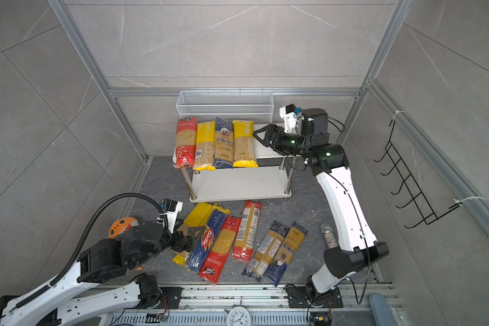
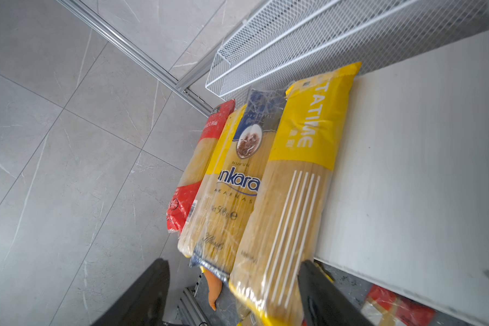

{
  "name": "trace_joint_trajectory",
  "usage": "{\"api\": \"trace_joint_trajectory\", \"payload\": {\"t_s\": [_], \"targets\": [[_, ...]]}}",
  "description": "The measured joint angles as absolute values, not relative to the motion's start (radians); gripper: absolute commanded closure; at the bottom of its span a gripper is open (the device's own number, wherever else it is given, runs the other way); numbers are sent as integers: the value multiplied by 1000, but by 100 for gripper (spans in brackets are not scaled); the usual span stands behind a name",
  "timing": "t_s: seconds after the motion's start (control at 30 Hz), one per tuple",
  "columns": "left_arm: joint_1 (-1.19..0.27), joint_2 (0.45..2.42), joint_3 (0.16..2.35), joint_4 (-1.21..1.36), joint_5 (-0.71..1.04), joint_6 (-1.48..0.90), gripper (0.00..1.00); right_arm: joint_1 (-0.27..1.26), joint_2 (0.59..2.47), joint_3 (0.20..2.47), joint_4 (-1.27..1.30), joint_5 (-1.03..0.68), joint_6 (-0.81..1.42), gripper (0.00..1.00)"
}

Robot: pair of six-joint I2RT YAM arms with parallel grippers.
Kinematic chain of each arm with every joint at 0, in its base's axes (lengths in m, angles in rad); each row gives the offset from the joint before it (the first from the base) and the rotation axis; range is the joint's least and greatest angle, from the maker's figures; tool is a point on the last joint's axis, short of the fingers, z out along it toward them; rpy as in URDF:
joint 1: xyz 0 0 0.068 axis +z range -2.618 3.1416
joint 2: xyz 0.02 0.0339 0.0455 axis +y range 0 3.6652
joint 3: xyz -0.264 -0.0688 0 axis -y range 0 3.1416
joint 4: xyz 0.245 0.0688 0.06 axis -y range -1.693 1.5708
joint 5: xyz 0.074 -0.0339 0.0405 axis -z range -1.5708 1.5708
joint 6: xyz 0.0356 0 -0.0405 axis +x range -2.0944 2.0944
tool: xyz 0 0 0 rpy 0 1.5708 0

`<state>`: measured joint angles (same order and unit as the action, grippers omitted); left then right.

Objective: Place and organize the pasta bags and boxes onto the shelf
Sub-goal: 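Set the TATIME bag upright beside the Ankara bag and open the right gripper, then lower the right gripper to the clear blue-labelled spaghetti bag in the pile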

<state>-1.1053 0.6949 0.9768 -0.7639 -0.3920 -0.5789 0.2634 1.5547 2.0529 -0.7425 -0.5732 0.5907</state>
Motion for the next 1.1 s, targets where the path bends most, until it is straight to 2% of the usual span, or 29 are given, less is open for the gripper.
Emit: {"api": "trace_joint_trajectory", "payload": {"t_s": [0.1,0.27,0.57,0.77,1.1], "targets": [[-1105,683,959,-767,-392,-591,0,263,1425,1969,-766,-528,562,25],[-1105,670,919,-769,-387,-619,0,263,1185,1668,-807,-463,541,25],[-1105,691,770,-683,-300,-700,2,263,951,1183,-870,-433,531,25],[-1105,788,675,-585,-239,-750,1,263,869,920,-855,-439,558,25],[-1105,889,659,-479,-199,-775,1,263,862,712,-826,-358,587,25]]}}
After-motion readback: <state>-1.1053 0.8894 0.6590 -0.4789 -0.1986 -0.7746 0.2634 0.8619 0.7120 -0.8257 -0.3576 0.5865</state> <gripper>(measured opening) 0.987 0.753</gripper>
